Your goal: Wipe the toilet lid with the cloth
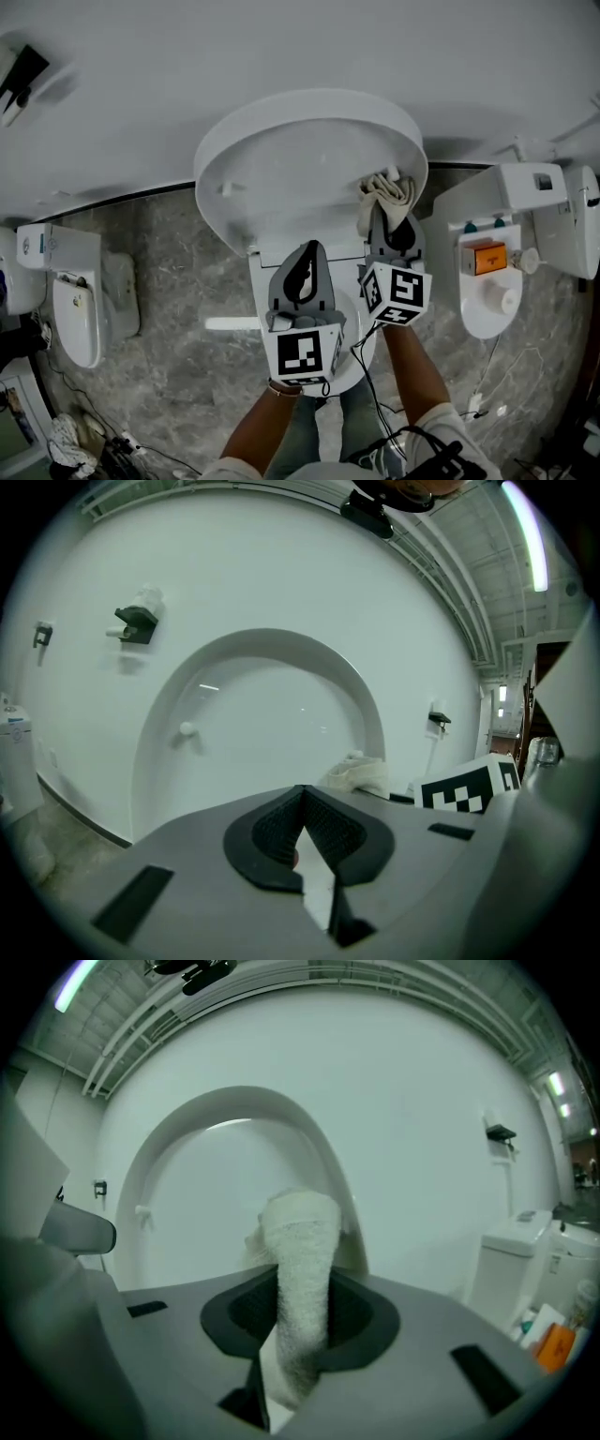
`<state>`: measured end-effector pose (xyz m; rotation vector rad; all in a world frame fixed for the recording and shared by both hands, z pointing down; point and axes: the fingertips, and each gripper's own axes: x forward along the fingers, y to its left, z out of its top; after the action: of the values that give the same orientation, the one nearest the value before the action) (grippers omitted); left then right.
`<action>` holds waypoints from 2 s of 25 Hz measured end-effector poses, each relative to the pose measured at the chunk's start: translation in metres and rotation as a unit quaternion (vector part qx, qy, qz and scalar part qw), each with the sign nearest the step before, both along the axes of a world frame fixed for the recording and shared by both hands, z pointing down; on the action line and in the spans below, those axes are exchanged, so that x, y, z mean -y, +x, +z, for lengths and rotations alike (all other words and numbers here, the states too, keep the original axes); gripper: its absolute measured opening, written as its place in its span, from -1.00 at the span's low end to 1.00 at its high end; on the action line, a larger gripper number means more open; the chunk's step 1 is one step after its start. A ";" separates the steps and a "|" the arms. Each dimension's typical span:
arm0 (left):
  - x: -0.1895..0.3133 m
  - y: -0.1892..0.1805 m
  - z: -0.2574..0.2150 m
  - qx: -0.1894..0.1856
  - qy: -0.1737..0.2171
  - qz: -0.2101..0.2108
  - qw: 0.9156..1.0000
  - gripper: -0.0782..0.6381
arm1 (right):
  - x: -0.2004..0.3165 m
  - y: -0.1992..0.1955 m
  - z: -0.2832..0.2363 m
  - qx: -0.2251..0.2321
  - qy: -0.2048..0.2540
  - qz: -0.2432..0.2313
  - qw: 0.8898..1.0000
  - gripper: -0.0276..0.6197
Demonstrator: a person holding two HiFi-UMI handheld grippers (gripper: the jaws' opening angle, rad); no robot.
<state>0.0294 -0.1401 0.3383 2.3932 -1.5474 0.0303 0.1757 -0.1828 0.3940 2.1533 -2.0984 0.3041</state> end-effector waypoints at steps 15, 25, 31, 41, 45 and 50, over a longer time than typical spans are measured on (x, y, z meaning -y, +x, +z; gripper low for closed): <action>-0.004 -0.156 0.029 0.024 -0.014 -0.103 0.994 -0.75 | -0.008 -0.195 0.004 0.050 0.052 -0.144 0.987 -0.60; -0.001 -0.202 0.061 0.033 -0.034 -0.118 0.992 -0.75 | 0.022 -0.254 0.033 0.045 0.051 -0.133 0.989 -0.60; 0.000 -0.134 0.073 0.029 -0.043 -0.068 0.996 -0.75 | 0.011 -0.153 0.048 0.024 0.041 -0.080 0.996 -0.60; 0.015 0.027 0.075 0.021 -0.020 0.018 0.999 -0.75 | -0.006 0.007 0.057 -0.001 0.017 0.000 1.000 -0.60; 0.024 0.050 0.082 0.026 -0.013 0.028 0.999 -0.75 | -0.007 0.011 0.055 -0.001 0.021 -0.010 1.000 -0.60; 0.024 0.029 0.081 0.024 -0.013 0.010 1.000 -0.75 | -0.016 -0.011 0.053 0.012 0.026 -0.029 0.999 -0.60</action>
<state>0.0587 -0.1643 0.4193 2.4048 -1.5344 0.1136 0.1649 -0.1664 0.4467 2.1222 -2.2025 0.2744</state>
